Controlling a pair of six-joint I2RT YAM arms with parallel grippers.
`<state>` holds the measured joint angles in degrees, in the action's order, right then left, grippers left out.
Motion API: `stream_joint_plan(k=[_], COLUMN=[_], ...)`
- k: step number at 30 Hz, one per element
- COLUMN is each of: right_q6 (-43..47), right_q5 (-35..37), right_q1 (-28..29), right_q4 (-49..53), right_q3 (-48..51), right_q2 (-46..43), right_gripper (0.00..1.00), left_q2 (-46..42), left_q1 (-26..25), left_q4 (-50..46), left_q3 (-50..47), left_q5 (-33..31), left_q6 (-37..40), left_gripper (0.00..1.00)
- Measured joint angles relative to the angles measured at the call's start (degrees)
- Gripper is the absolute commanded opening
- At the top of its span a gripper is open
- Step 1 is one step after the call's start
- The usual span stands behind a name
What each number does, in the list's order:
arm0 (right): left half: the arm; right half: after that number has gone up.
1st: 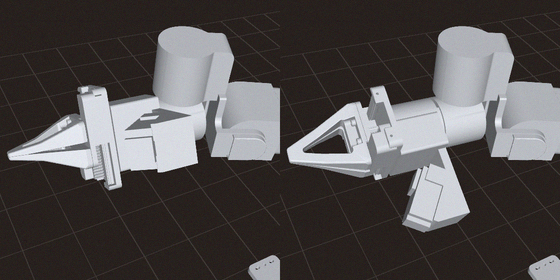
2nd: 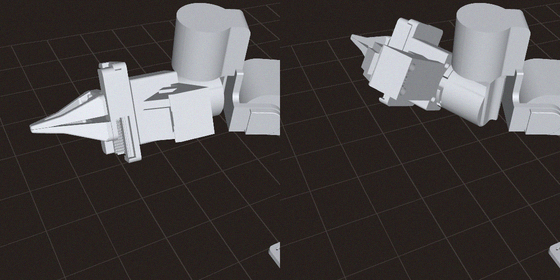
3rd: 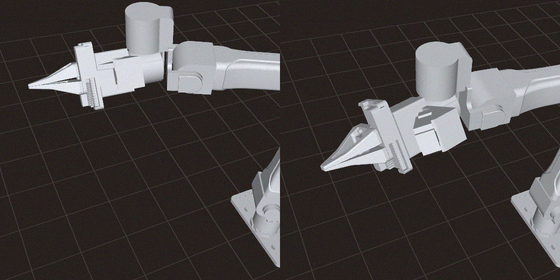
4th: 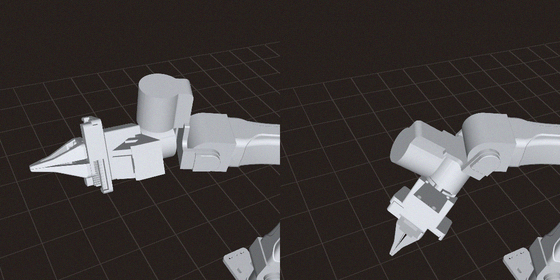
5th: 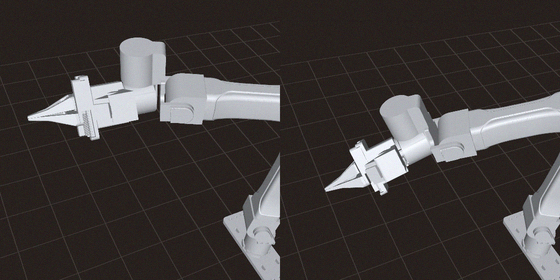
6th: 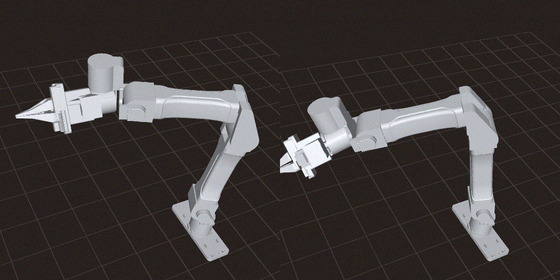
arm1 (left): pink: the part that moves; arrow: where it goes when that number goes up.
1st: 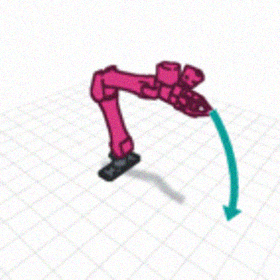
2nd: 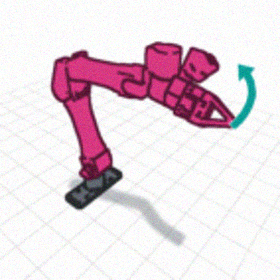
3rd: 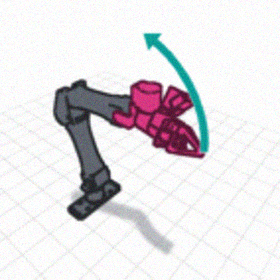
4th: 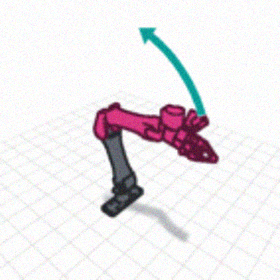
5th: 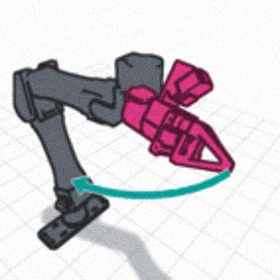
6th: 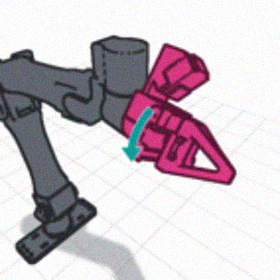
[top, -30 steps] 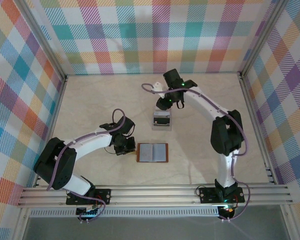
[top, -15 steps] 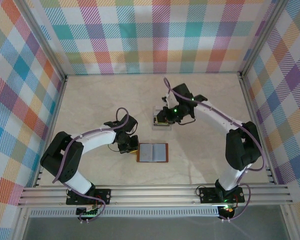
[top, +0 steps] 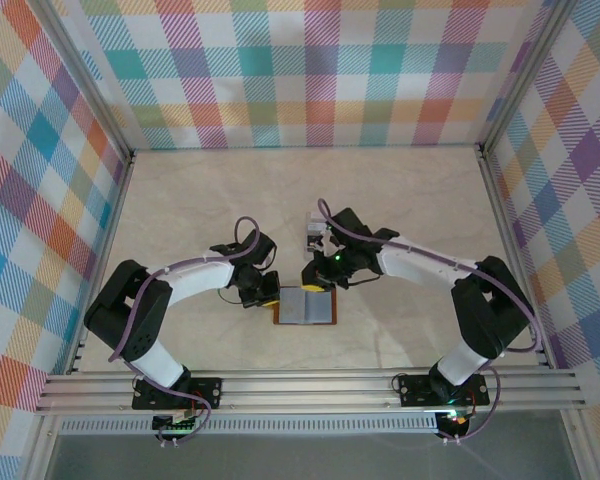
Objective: Take the credit cards out of the card holder
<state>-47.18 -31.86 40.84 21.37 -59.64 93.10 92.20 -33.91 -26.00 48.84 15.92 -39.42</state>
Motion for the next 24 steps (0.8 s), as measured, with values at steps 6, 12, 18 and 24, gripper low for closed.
stream_joint_plan(k=[6, 12, 18, 24], right_q6=[-3.4, -5.8, -7.2, -7.4], right_q5=[2.7, 3.8, 4.0, 5.0], right_q1=[3.4, 5.0, 6.0, 6.8], right_q4=[-3.3, -6.5, -9.1, -9.2], right_q3=[0.0, -1.3, -3.0, -4.0], right_q2=[5.8, 11.1, 15.0, 17.1], right_gripper=[0.07, 0.04, 0.03, 0.03], left_q2=[0.0, 0.0, -0.1, -0.1], left_q1=[0.1, 0.2, 0.3, 0.3], left_q4=[1.0, 1.3, 1.9, 2.3], left_q3=[-0.7, -0.8, -1.1, -1.3], left_q5=[0.4, 0.8, 1.2, 1.5], left_q6=[0.0, -0.1, -0.2, -0.2], left_gripper=[0.06, 0.06, 0.06, 0.06])
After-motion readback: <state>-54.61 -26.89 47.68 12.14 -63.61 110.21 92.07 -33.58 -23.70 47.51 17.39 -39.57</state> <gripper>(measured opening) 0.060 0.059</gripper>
